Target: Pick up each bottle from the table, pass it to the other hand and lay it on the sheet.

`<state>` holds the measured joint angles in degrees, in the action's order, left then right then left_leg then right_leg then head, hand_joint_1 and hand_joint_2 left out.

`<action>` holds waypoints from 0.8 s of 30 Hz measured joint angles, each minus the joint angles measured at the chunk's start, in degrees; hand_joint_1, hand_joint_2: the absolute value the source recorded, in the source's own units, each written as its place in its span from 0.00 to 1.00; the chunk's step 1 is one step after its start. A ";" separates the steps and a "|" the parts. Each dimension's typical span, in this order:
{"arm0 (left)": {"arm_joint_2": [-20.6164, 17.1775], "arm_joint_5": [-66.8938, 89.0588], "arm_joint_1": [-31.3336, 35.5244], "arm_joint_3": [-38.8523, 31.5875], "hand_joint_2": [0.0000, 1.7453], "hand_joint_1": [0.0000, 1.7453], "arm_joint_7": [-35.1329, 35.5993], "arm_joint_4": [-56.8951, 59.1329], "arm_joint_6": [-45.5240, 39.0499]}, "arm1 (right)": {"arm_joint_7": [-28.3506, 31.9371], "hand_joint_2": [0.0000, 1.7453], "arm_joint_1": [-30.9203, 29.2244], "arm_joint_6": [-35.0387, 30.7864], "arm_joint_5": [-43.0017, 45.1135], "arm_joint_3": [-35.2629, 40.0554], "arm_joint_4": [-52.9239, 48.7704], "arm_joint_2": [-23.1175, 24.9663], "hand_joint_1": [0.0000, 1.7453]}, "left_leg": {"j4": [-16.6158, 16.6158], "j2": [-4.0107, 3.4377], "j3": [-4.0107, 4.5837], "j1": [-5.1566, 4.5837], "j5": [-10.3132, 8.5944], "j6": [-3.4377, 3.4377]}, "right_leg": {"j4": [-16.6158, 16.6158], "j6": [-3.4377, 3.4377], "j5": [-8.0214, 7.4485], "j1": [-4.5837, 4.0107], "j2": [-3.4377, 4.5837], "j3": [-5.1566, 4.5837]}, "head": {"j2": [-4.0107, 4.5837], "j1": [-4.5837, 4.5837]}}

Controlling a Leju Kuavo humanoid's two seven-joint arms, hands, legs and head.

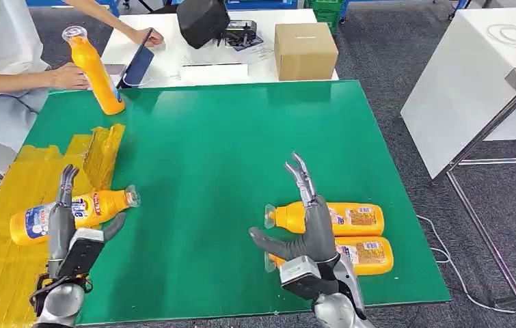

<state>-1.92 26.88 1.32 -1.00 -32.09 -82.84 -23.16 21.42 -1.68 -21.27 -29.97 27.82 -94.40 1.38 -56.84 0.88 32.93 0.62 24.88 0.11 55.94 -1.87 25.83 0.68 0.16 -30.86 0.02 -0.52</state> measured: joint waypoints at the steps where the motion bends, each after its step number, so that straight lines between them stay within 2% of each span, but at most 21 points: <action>1: 0.22 -1.75 -0.53 0.22 1.00 0.00 -0.28 -1.18 1.88 | -1.23 1.00 0.00 -0.48 -2.58 0.00 0.00 -0.13 0.00 | 0.00 -0.01 0.00 0.00 0.00 0.00 | 0.00 0.00 0.00 -0.01 0.00 0.00 | 0.00 0.02; 6: 2.03 -4.67 -3.21 1.94 1.00 0.00 1.22 -7.33 7.82 | -13.64 1.00 -0.59 3.76 -20.60 -0.24 0.22 -3.47 0.00 | 0.00 0.05 0.03 -0.01 0.00 -0.01 | -0.01 0.00 0.00 0.05 -0.02 0.01 | 0.00 0.04; 11: 3.28 -5.13 -4.40 3.56 1.00 0.00 2.71 -10.22 10.92 | -17.46 1.00 -1.74 8.51 -25.07 -0.66 0.98 -6.93 0.00 | -0.01 0.04 0.04 -0.13 0.01 -0.02 | -0.02 -0.03 -0.02 0.11 -0.02 0.01 | 0.00 0.00; 17: 4.37 -6.57 -5.20 5.72 1.00 0.00 2.43 -10.93 12.23 | -18.97 1.00 -3.98 13.03 -23.05 -3.69 3.69 -12.59 0.00 | -0.02 0.07 0.05 -0.14 0.01 -0.03 | -0.02 -0.04 -0.02 0.12 -0.03 0.01 | 0.00 0.02; 24: 5.11 -7.97 -5.08 6.58 1.00 0.00 2.54 -10.20 12.15 | -20.58 1.00 -6.34 16.48 -25.32 -5.81 8.17 -16.48 0.00 | -0.03 0.05 0.05 -0.13 0.01 -0.03 | -0.02 -0.04 -0.02 0.12 -0.02 0.00 | 0.00 0.00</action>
<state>3.19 18.91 -3.75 5.57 -29.55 -93.04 -11.01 0.84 -8.02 -4.79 -55.29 22.01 -86.23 -15.10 -56.87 0.93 32.98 0.49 24.89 0.08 55.92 -1.91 25.80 0.80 0.14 -30.86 0.02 -0.52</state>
